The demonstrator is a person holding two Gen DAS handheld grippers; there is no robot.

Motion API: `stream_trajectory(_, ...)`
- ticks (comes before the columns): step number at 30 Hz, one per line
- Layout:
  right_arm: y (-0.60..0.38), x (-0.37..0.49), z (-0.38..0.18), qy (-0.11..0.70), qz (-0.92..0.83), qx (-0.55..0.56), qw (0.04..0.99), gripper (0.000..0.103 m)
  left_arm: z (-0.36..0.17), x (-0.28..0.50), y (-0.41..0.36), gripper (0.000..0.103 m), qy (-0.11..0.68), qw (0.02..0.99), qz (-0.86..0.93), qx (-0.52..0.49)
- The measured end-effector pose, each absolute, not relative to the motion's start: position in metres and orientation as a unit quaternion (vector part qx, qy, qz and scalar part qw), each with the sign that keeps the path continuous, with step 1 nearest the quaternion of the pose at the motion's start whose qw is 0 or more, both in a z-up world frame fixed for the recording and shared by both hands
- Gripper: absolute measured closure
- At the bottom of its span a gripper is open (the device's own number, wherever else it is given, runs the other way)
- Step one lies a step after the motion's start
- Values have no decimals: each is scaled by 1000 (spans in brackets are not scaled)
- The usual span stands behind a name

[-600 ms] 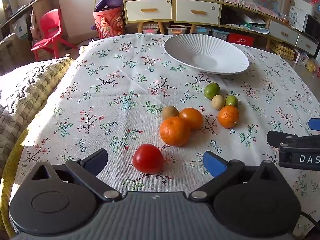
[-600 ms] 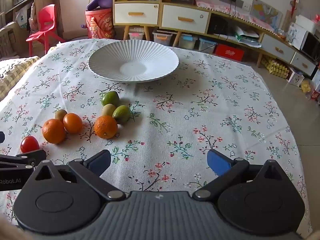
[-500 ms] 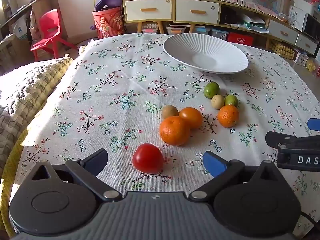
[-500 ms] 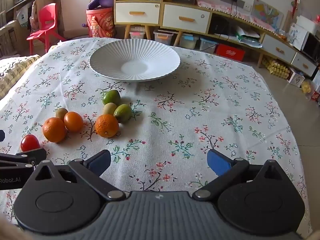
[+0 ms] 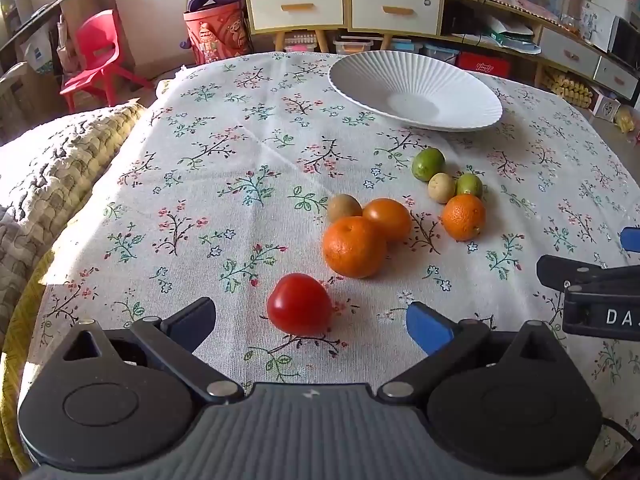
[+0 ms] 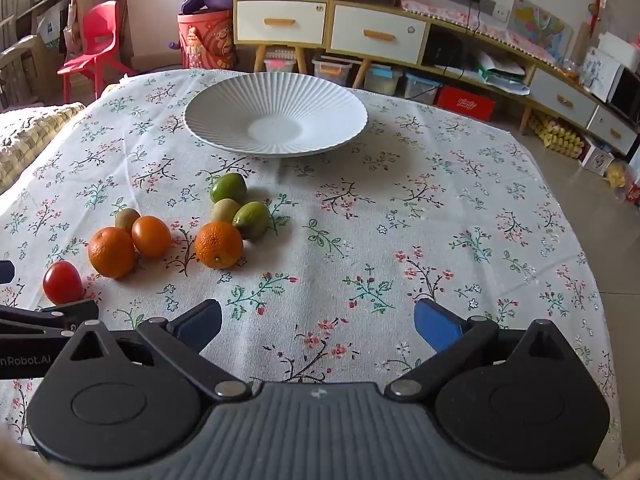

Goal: Organize fruits

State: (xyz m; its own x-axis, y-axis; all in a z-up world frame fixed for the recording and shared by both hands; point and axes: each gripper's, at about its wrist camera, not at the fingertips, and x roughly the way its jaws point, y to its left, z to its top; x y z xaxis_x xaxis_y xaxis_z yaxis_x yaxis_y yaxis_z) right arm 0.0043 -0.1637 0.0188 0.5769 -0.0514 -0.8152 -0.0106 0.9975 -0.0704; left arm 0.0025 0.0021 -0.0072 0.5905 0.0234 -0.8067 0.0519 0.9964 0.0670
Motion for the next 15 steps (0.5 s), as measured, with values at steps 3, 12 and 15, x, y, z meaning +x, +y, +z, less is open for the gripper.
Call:
stream_trajectory(3,-163,4,20,459,-9,-33,888,0,-8,2,3,11,453,890,-9,43)
stream_trajectory(12,-162,4,21,461,-6,-35,887,0,-8,4,1,11,454,890,-6,44)
stream_trajectory(15,-161,3,21,460,-4,-38,887,0,-8,3,1,11,454,890,-5,44)
